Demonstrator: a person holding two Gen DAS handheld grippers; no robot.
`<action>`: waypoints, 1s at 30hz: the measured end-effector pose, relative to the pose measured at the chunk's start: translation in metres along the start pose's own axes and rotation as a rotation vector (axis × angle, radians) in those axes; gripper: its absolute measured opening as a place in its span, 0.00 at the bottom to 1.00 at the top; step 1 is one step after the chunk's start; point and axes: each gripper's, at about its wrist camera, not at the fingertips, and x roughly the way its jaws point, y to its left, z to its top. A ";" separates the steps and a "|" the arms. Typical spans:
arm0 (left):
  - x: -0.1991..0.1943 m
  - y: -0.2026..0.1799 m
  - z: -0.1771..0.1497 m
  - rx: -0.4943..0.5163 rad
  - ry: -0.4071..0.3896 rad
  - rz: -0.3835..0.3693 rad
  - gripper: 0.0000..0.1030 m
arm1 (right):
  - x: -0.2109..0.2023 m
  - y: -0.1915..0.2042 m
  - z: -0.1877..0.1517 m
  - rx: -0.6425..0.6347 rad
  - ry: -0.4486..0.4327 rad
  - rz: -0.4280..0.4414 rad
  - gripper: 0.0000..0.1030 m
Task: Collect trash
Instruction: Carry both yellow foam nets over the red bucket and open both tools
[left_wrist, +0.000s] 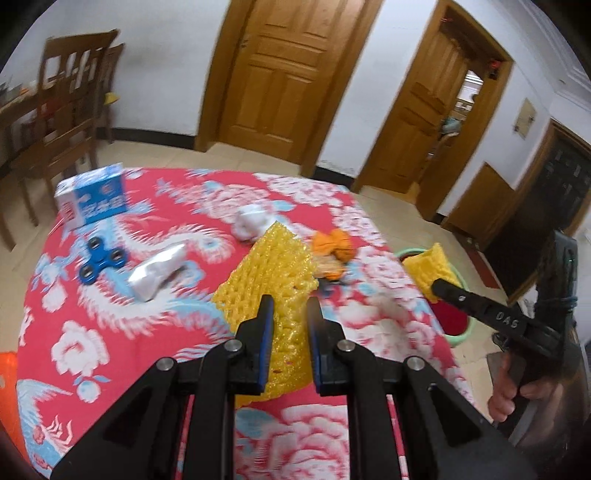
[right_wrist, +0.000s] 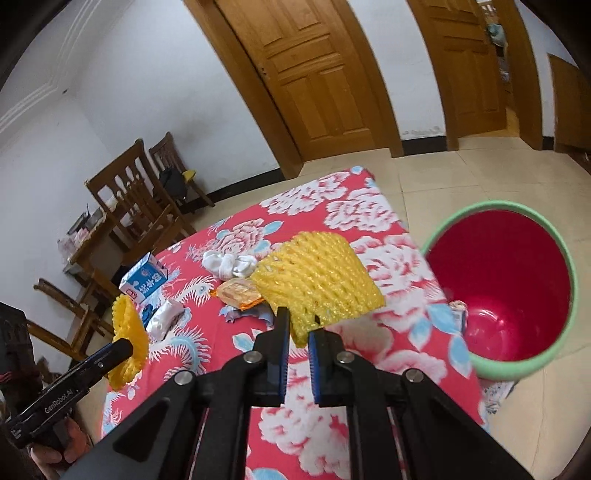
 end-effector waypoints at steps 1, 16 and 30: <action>0.000 -0.005 0.002 0.010 0.001 -0.010 0.16 | -0.005 -0.002 0.000 0.005 -0.008 -0.007 0.11; 0.032 -0.105 0.020 0.162 0.044 -0.175 0.16 | -0.042 -0.083 0.003 0.107 -0.061 -0.152 0.11; 0.111 -0.173 0.018 0.246 0.153 -0.231 0.16 | -0.014 -0.161 -0.003 0.227 0.011 -0.188 0.15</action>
